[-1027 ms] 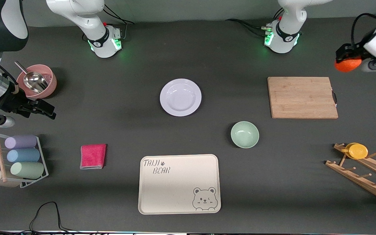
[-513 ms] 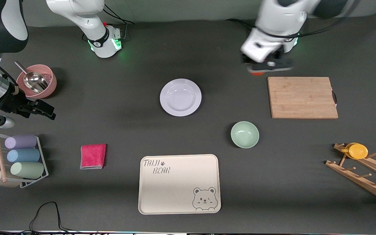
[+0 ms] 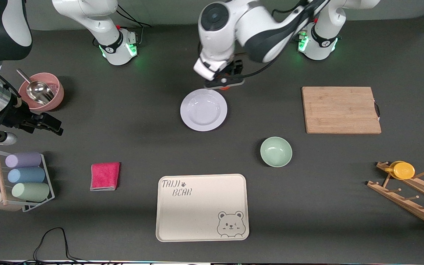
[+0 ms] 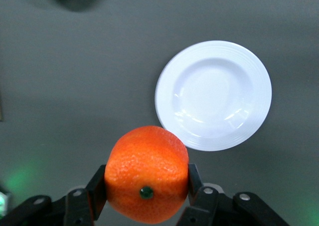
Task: Place orange and plate with both arms
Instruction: 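Carry the orange with the left gripper onto the white plate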
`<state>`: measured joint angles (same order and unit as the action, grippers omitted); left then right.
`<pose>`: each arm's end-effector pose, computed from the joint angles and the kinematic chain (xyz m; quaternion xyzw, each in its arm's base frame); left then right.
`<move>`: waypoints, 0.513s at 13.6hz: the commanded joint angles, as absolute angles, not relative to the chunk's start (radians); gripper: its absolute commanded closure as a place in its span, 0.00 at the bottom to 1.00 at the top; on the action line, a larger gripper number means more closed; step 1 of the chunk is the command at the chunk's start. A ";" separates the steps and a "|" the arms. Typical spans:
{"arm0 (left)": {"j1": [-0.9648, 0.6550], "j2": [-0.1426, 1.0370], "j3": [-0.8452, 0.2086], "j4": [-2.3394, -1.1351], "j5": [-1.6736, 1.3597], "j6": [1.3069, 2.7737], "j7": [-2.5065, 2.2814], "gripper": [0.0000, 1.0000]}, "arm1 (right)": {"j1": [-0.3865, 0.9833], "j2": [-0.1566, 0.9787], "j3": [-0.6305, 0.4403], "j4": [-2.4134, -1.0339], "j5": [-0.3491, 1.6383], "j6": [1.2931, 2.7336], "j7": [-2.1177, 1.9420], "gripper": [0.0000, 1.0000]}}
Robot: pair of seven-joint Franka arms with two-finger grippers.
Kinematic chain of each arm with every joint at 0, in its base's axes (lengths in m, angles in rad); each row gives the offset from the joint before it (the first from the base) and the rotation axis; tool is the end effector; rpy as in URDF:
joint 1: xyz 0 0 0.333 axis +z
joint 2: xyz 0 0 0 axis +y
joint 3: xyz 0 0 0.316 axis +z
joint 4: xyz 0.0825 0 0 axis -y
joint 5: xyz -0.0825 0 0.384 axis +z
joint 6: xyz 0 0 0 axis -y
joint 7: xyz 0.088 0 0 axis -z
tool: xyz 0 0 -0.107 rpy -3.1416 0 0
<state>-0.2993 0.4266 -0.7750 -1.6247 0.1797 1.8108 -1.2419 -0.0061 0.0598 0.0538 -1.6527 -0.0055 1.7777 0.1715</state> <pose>0.3663 -0.5243 0.4224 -0.9939 -0.0709 0.0800 0.0278 0.5872 0.0267 0.5700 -0.9976 0.0615 -0.0326 0.0025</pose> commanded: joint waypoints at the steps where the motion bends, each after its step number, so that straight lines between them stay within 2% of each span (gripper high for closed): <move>1: -0.386 0.566 -0.762 -1.529 0.270 1.848 -1.345 1.00 | 0.003 0.048 0.054 -1.664 -0.008 1.790 0.241 0.00; 7: -0.425 0.702 -0.747 -1.539 0.423 1.989 -1.385 1.00 | 0.009 0.049 0.055 -1.664 -0.014 1.790 0.267 0.00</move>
<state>-0.4010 0.6617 -0.7608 -1.5716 0.3729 1.9674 -1.3499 -0.0031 0.0598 0.0576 -1.6535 -0.0054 1.7818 0.2349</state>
